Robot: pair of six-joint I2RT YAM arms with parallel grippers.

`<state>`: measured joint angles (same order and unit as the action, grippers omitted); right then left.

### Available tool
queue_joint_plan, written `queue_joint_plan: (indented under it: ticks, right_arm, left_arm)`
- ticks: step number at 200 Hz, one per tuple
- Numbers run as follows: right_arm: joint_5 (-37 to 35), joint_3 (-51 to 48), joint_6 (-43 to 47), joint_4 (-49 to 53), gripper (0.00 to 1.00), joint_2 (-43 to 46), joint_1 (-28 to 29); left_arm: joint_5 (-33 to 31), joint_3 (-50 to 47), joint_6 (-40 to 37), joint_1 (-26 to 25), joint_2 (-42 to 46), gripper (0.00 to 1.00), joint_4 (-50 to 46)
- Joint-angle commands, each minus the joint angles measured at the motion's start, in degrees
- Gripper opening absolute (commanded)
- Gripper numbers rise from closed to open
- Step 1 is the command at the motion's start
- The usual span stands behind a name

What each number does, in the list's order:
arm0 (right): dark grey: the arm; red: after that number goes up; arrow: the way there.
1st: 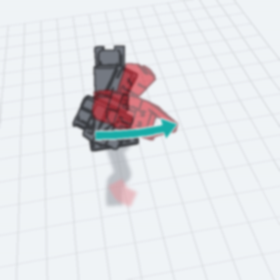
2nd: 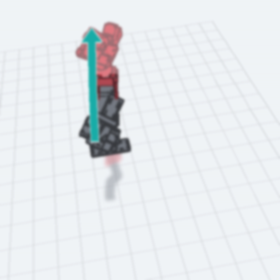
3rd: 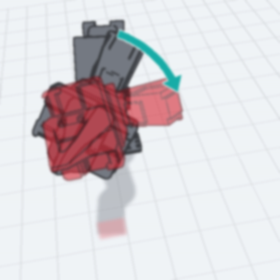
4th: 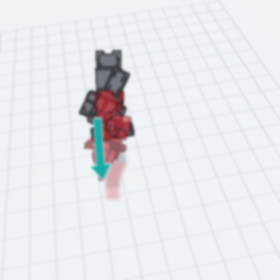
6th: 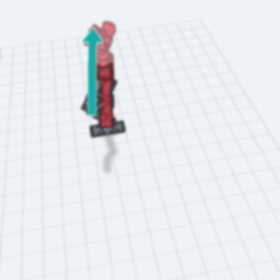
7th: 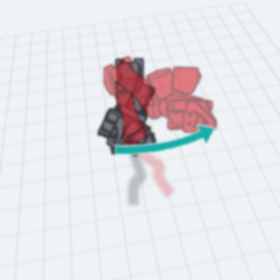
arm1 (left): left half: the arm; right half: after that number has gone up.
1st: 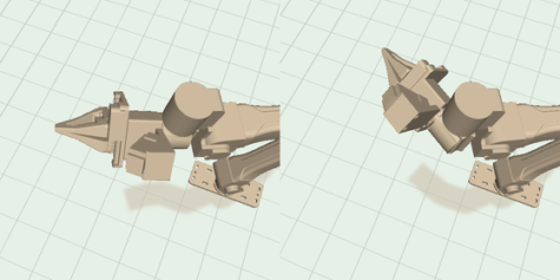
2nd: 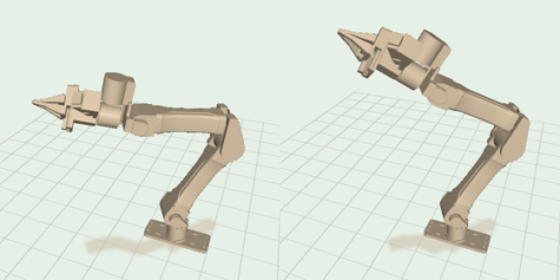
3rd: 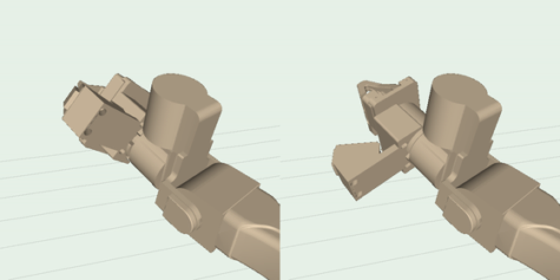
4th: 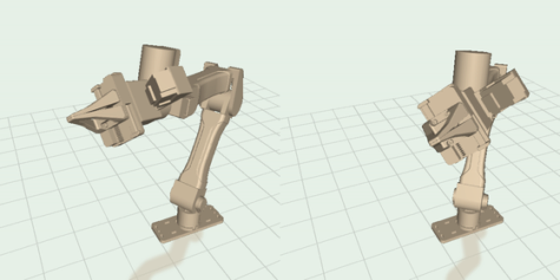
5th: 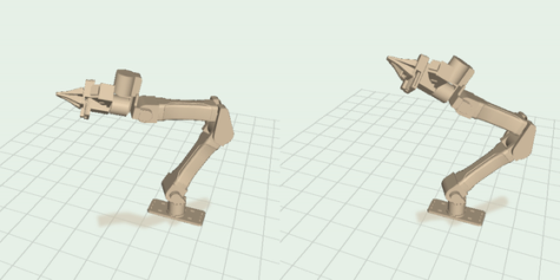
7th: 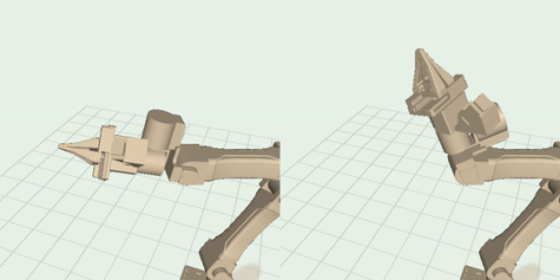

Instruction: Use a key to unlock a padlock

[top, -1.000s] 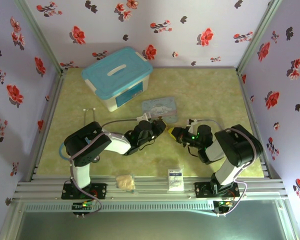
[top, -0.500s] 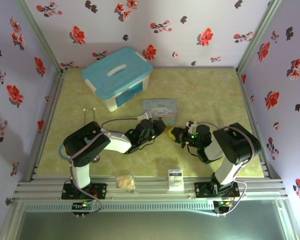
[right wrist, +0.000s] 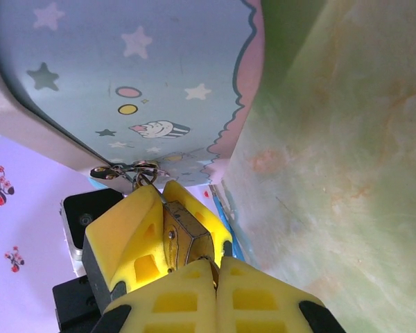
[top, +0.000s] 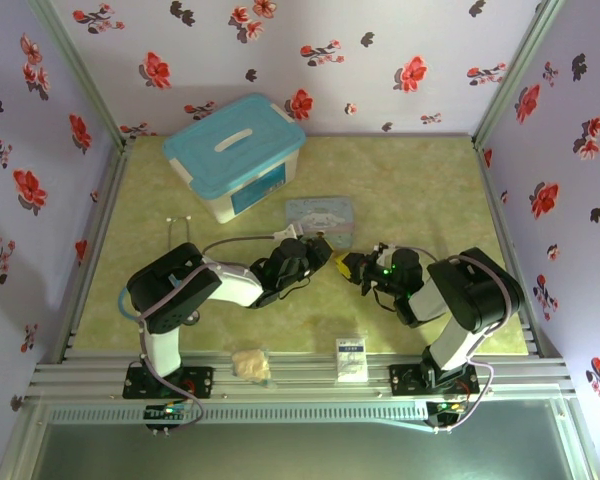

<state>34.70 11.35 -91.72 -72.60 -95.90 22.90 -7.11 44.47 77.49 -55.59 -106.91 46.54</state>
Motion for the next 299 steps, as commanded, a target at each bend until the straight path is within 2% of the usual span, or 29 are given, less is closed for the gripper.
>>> queue_joint_plan:
  ticks: [1, 13, 23, 46, 60, 90, 118, 138, 149, 161, 168, 185, 218, 253, 299]
  right_arm:
    - [-2.3, 3.1, 4.4, 1.0, 0.02, 1.4, 0.7]
    - [-2.2, 2.9, 6.2, 2.7, 0.06, 1.6, 0.7]
    - [-2.5, 2.8, 8.4, 5.5, 0.04, 2.4, 0.7]
    - [-6.1, 4.0, 19.7, 24.9, 0.07, 8.9, 2.0]
    - [-9.0, 5.0, 25.0, 35.5, 0.16, 13.6, 2.8]
    - [-10.7, 7.7, 33.0, 49.9, 0.40, 20.3, 2.8]
    - [-11.3, 8.8, 38.4, 58.1, 0.38, 23.6, 2.4]
    - [-13.3, 11.4, 47.5, 67.5, 0.34, 26.1, 3.2]
    - [-17.6, 13.0, 54.1, 73.7, 0.32, 28.2, 4.7]
    - [-26.7, 13.9, 60.8, 79.0, 0.28, 31.0, 8.0]
    - [-30.8, 13.5, 62.5, 79.1, 0.27, 32.5, 9.9]
    - [-30.9, 10.4, 63.8, 72.2, 0.27, 34.4, 13.0]
    - [-38.1, 12.2, 68.8, 72.2, 0.29, 31.9, 19.5]
    - [-34.3, 12.7, 69.0, 64.6, 0.30, 24.7, 20.7]
    - [-35.0, 12.8, 70.2, 58.2, 0.34, 18.9, 23.3]
  left_arm:
    - [7.6, -0.4, 0.4, -2.9, 0.0, 0.04, 3.3]
    - [7.1, -0.8, 0.2, -2.7, 0.2, 0.04, 2.9]
    - [6.6, -1.0, -0.1, -2.6, 0.6, 0.04, 1.5]
    - [5.8, -1.1, -1.4, -2.4, 1.2, 0.04, -0.8]
    - [5.6, -1.4, -0.6, -2.1, 0.6, 0.02, 0.2]
    - [5.6, -1.6, 0.3, -2.1, -1.1, 0.01, 3.1]
    - [5.4, -2.0, -0.1, -2.0, -1.1, 0.01, 3.1]
    - [5.2, -1.8, -1.6, -1.9, -0.3, 0.01, 0.6]
    - [5.1, -1.6, -2.4, -2.0, 0.1, 0.01, -1.2]
    - [6.0, -0.7, -3.7, -1.6, 0.5, 0.01, -4.8]
    - [6.8, -0.2, -4.6, -1.5, 0.7, 0.01, -6.5]
    - [7.7, -0.1, -5.3, -1.1, 0.7, 0.01, -8.1]
    - [8.0, -0.6, -6.1, -0.8, 2.0, 0.02, -9.5]
    - [10.5, -0.7, -5.0, -0.2, 2.4, 0.02, -8.4]
    - [11.7, -1.0, -4.3, -0.1, 1.9, 0.02, -6.7]
